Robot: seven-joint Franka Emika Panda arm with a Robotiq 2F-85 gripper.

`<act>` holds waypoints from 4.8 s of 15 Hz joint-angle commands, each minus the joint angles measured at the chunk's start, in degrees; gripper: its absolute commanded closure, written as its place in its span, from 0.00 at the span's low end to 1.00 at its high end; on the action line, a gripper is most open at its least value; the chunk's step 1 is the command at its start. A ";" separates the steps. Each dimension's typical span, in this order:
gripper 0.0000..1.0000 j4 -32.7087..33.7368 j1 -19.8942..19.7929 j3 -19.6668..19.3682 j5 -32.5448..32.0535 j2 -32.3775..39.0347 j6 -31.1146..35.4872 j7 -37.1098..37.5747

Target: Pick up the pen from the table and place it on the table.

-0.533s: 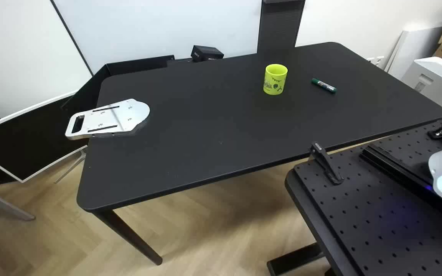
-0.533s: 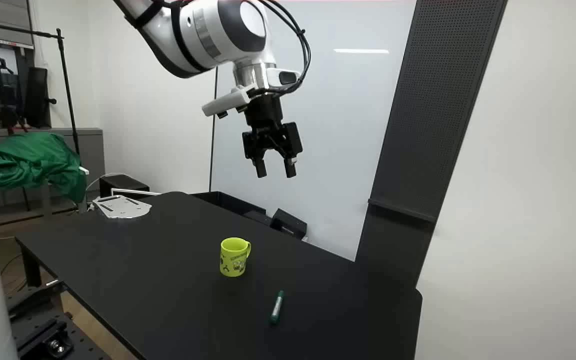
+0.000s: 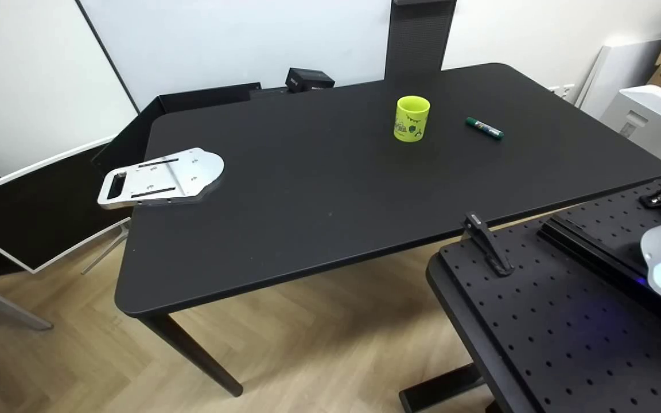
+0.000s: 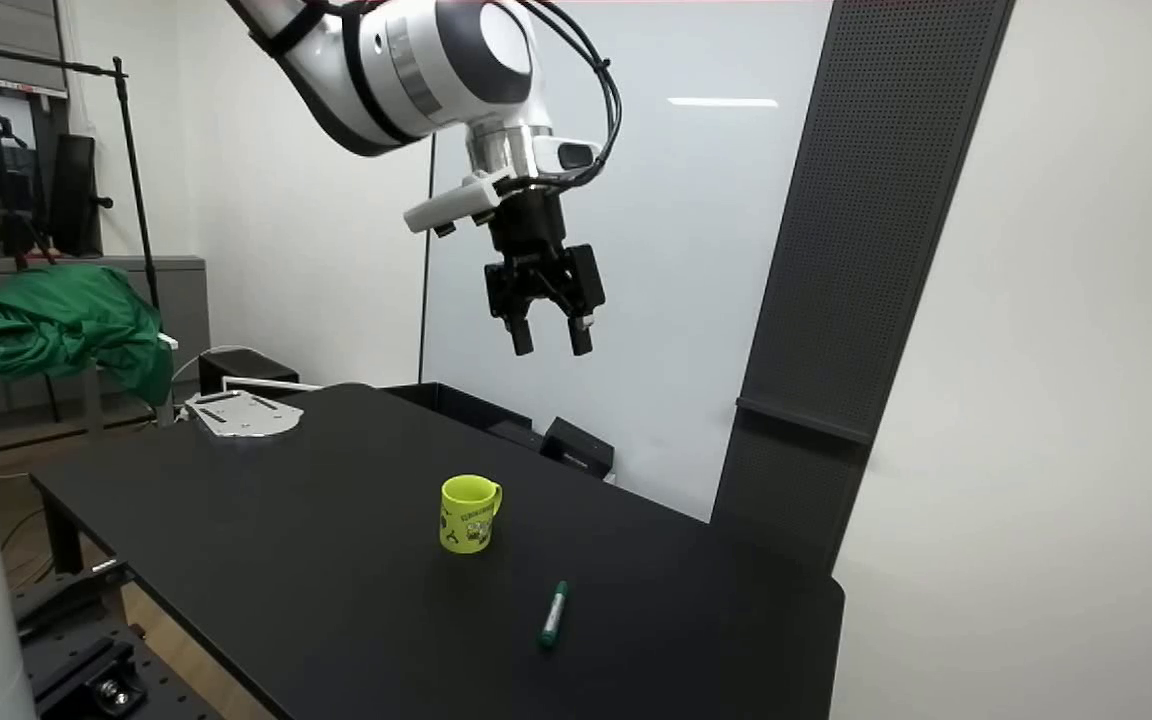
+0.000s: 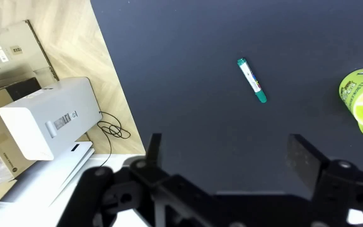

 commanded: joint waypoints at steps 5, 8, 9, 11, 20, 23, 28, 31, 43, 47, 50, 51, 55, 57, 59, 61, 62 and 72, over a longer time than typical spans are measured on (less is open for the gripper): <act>0.00 0.05 0.81 -11.36 2.49 2.41 8.02 -16.71; 0.00 1.66 1.74 -18.63 8.23 5.67 13.12 -31.32; 0.00 2.26 2.05 -20.30 11.39 6.69 13.78 -36.71; 0.00 3.48 2.93 -22.99 17.31 8.50 13.83 -46.20; 0.00 9.43 2.42 -23.74 28.83 14.68 9.40 -64.47; 0.00 10.63 2.51 -22.34 28.28 15.78 8.89 -63.57; 0.00 11.98 3.69 -18.61 27.25 16.90 8.60 -59.80; 0.00 12.36 4.85 -16.39 26.79 17.32 8.58 -58.11; 0.00 11.13 6.48 -12.32 27.19 20.19 9.77 -50.65; 0.00 11.63 6.43 -12.27 27.19 20.63 9.62 -50.19; 0.00 11.84 6.45 -12.31 26.48 21.29 10.84 -49.65; 0.00 12.02 6.45 -12.28 26.37 21.84 11.27 -49.96; 0.00 13.15 6.20 -12.27 24.86 25.47 13.74 -49.03; 0.00 13.82 5.83 -12.06 24.99 27.89 14.70 -49.42; 0.00 14.42 5.36 -11.71 25.51 30.54 15.87 -49.98; 0.00 15.44 4.65 -11.11 25.84 33.58 17.13 -51.32; 0.00 16.27 4.19 -10.83 25.86 35.18 17.11 -51.45; 0.00 19.73 0.72 -8.43 24.35 43.78 17.92 -51.55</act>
